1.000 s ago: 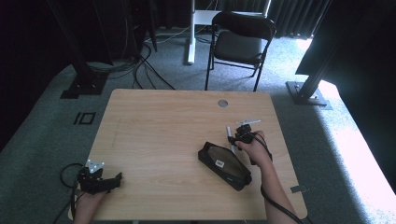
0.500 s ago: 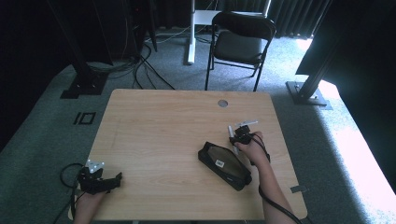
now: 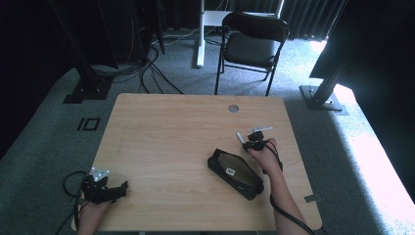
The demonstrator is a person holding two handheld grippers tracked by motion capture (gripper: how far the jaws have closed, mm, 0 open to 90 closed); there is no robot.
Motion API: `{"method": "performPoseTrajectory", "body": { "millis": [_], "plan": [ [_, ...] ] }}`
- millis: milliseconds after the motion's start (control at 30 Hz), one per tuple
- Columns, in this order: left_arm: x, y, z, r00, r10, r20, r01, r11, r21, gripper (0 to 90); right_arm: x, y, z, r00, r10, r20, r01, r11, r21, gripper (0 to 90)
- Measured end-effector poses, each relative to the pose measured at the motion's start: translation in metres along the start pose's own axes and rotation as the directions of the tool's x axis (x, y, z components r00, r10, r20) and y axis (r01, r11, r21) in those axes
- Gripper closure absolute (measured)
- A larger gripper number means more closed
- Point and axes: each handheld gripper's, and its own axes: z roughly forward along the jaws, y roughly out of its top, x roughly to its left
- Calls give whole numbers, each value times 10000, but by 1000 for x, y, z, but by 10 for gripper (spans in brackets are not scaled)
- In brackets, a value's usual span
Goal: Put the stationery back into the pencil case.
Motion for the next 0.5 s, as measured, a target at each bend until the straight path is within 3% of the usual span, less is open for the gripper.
{"method": "performPoseTrajectory", "body": {
  "millis": [500],
  "plan": [
    [0, 0, 0, 10000, 0, -1, 0, 10000, -2, 4, -17, 0, -26, 9999, 149, -77, -150, 9998, -123, 786]
  ]
}}
